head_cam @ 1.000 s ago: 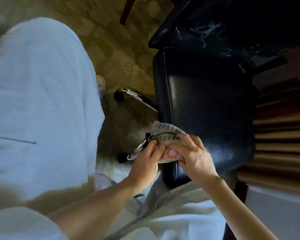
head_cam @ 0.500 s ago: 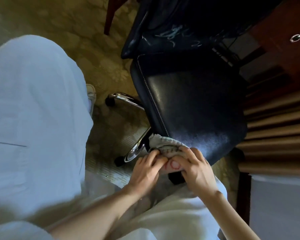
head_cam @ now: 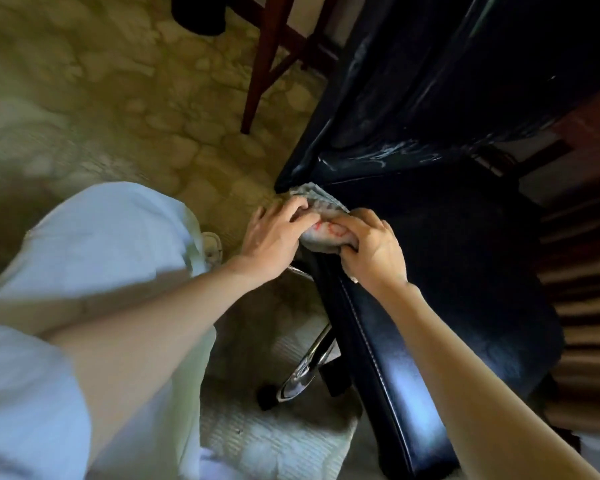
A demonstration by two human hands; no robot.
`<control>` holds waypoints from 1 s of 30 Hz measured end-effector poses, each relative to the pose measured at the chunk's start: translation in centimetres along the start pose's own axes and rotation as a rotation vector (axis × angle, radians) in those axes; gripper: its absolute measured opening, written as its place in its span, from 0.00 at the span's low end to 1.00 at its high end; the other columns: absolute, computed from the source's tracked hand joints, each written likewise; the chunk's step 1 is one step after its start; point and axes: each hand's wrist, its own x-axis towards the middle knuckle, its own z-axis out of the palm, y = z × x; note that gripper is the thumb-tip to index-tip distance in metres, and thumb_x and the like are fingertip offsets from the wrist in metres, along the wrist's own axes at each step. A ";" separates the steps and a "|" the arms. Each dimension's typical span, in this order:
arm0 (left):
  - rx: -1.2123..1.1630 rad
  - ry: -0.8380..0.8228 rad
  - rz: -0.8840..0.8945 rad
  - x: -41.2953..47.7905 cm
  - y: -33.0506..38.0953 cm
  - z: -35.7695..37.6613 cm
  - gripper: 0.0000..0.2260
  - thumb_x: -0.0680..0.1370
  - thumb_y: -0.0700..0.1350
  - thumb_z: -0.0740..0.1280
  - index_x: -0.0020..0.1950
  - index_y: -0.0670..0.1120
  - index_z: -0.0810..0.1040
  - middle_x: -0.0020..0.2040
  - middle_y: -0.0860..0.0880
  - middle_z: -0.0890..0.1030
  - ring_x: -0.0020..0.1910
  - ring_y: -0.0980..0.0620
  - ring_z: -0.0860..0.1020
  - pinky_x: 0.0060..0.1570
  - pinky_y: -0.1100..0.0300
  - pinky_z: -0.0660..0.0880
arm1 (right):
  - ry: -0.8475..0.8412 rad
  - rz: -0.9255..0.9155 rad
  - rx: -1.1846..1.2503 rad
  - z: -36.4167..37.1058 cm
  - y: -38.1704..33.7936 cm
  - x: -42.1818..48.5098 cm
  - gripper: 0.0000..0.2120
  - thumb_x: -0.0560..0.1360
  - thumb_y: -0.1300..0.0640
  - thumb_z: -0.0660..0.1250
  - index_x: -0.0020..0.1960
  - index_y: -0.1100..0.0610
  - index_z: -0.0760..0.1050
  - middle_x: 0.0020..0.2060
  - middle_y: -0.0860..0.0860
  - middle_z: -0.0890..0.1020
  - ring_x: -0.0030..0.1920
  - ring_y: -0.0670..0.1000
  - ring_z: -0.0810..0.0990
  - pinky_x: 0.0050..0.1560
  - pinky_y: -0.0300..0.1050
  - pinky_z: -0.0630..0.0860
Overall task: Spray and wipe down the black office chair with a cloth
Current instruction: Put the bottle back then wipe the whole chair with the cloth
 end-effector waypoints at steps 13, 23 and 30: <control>-0.152 -0.102 0.029 0.8 -1.3 0.7 0.24 0.70 0.31 0.67 0.64 0.46 0.74 0.71 0.47 0.67 0.57 0.41 0.75 0.55 0.47 0.74 | 0.029 0.013 0.062 1.2 -0.4 0.0 0.21 0.68 0.59 0.66 0.61 0.49 0.76 0.57 0.51 0.78 0.51 0.59 0.78 0.52 0.56 0.75; -0.089 -0.204 0.004 -5.2 1.6 1.0 0.27 0.64 0.35 0.76 0.62 0.47 0.78 0.70 0.46 0.70 0.52 0.44 0.81 0.45 0.53 0.81 | -0.012 0.060 0.066 0.3 -1.0 -6.2 0.19 0.71 0.52 0.66 0.62 0.42 0.73 0.65 0.47 0.75 0.59 0.56 0.75 0.57 0.52 0.74; 0.011 -0.236 0.244 -7.5 3.6 0.8 0.23 0.60 0.42 0.73 0.54 0.54 0.78 0.61 0.50 0.72 0.41 0.49 0.82 0.32 0.58 0.80 | 0.016 0.088 0.088 0.3 -0.4 -11.5 0.26 0.61 0.50 0.74 0.56 0.37 0.73 0.58 0.41 0.78 0.50 0.48 0.78 0.47 0.44 0.80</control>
